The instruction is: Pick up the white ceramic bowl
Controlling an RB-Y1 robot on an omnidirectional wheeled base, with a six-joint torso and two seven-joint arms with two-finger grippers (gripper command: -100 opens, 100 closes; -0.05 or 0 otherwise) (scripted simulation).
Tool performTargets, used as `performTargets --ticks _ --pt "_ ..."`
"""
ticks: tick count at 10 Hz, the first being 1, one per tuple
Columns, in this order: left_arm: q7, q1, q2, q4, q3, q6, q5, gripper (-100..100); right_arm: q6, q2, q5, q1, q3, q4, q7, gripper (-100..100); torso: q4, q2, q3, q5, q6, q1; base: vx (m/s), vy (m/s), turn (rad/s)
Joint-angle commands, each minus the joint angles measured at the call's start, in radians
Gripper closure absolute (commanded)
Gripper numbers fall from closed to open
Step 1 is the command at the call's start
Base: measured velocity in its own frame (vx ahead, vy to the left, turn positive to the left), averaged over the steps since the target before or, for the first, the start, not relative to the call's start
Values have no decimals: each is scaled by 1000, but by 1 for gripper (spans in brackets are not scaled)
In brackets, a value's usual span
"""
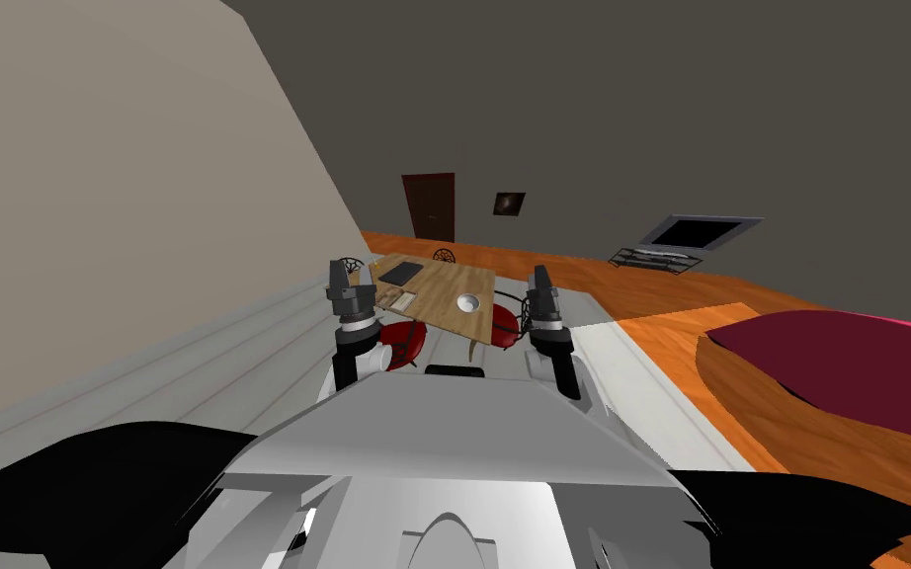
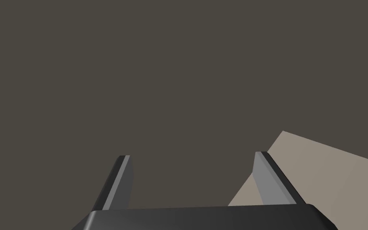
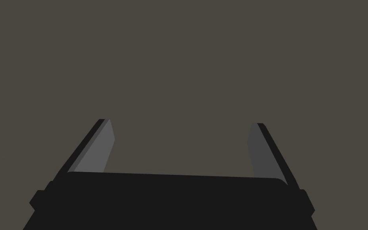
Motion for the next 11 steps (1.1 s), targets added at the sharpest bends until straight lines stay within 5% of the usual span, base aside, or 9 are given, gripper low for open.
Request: performTargets --ticks 1,11 --pt "0 0 0 0 0 0 0 0 4 -33 50 -8 3 12 -19 -100 0 0 0 0 0 0 8 65 102" --pt "0 0 0 0 0 0 0 0 -6 -164 317 -41 25 103 -96 -100 0 1 1 0 0 0 10 61 115"
